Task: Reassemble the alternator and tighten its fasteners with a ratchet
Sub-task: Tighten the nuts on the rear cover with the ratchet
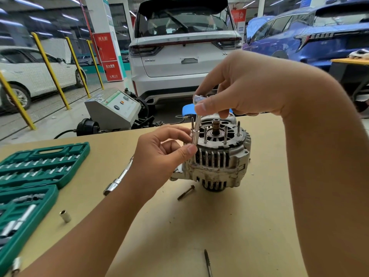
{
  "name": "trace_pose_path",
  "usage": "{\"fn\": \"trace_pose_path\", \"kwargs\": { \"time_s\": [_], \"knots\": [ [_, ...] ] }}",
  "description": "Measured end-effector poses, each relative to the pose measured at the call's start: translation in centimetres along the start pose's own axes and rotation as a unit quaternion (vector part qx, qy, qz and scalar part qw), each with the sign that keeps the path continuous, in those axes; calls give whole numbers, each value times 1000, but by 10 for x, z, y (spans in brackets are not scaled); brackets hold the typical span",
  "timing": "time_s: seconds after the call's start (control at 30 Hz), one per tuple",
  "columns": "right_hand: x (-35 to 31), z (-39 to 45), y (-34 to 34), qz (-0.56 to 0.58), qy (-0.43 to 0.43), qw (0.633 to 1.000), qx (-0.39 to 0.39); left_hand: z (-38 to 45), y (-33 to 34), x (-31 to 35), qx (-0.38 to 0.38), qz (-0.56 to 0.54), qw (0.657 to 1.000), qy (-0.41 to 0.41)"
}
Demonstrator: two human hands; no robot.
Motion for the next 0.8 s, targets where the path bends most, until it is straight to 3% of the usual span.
{"fn": "trace_pose_path", "kwargs": {
  "time_s": [0.43,0.6,0.8],
  "knots": [
    [-11,5,9,-63,-31,997,18,5,-6,2,42,24,999,21],
    [-24,8,13,-120,-33,992,20,16,-4,17,2,62,994,86],
    [-38,8,23,-180,-43,982,38,25,-10,20,-21,121,987,106]
  ]
}}
Point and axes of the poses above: each hand's wrist, its own z-axis towards the middle knuckle, its own y-axis out of the palm, x = y × z, the point moved 1 cm from there along z, towards the middle knuckle, and after that the axes turned 3 degrees about x, right-handed, at the moved point
